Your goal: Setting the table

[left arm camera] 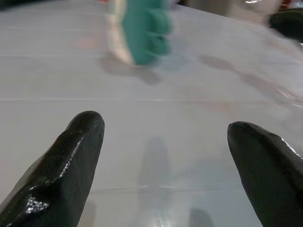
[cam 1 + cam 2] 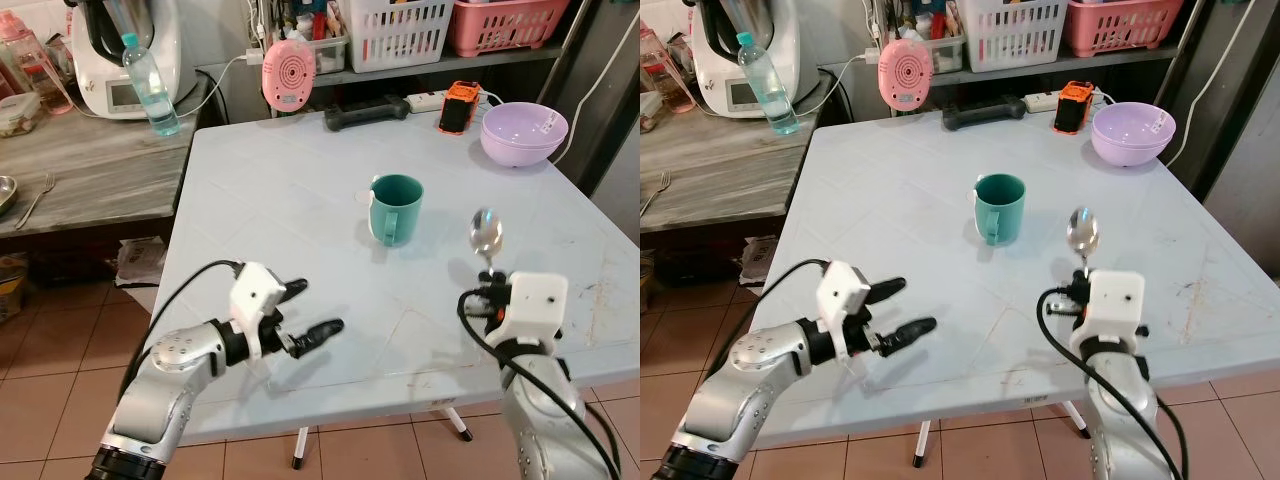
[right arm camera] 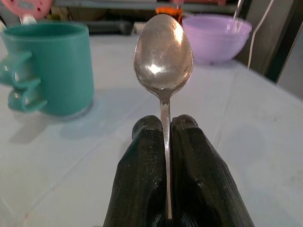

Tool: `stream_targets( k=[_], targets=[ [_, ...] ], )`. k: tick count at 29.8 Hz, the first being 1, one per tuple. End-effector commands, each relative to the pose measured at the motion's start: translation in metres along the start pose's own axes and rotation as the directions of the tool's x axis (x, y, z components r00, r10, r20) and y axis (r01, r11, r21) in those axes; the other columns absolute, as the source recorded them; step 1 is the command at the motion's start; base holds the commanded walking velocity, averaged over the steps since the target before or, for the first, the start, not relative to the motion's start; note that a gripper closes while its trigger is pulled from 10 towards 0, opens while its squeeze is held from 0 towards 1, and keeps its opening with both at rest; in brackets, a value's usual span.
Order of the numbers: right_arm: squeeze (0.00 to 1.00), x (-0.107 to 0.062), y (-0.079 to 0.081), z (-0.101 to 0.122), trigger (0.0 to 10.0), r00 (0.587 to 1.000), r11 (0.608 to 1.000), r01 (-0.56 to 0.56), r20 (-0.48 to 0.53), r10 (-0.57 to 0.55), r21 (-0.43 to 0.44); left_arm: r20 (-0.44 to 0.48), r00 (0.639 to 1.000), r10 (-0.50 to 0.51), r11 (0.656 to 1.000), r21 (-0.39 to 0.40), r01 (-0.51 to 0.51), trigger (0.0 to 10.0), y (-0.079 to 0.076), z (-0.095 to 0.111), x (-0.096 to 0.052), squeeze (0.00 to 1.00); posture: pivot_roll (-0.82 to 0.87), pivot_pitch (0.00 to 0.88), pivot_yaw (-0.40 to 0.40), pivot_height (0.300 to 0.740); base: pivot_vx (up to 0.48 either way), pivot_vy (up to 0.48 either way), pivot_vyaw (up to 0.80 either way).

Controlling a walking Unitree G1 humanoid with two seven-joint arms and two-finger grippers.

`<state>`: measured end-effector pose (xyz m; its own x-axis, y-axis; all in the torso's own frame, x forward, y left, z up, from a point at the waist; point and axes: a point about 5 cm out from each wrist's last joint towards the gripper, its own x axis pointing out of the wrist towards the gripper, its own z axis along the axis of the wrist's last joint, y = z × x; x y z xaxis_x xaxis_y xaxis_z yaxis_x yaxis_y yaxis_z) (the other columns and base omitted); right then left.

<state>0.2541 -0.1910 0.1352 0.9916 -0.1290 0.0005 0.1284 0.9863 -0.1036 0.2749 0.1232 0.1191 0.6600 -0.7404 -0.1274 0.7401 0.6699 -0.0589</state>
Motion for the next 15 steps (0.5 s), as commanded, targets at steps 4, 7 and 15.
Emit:
stream_targets(
  k=[4,7,15],
  targets=[
    [0.0,-0.006,-0.006,0.004,9.9,0.999,0.997,0.005,0.034,-0.002,-0.08,0.063,0.925,0.376,0.927,-0.045,-0.374,10.0,0.031,0.0,-0.015,0.0,-0.07,0.03,0.078,0.74,0.0,0.0,0.0],
    [0.0,-0.008,-0.005,0.004,10.0,0.999,0.99,-0.012,0.044,0.018,-0.139,0.08,0.883,0.462,0.887,-0.017,-0.462,10.0,0.039,0.001,-0.021,0.0,-0.07,0.032,0.076,0.74,0.0,0.0,0.0],
    [0.0,-0.007,-0.003,0.006,10.0,0.998,0.989,-0.013,0.061,0.022,-0.148,0.112,0.843,0.526,0.849,-0.009,-0.528,10.0,0.047,0.004,-0.028,0.0,-0.07,0.028,0.076,0.74,0.0,0.0,0.0]
  ],
)
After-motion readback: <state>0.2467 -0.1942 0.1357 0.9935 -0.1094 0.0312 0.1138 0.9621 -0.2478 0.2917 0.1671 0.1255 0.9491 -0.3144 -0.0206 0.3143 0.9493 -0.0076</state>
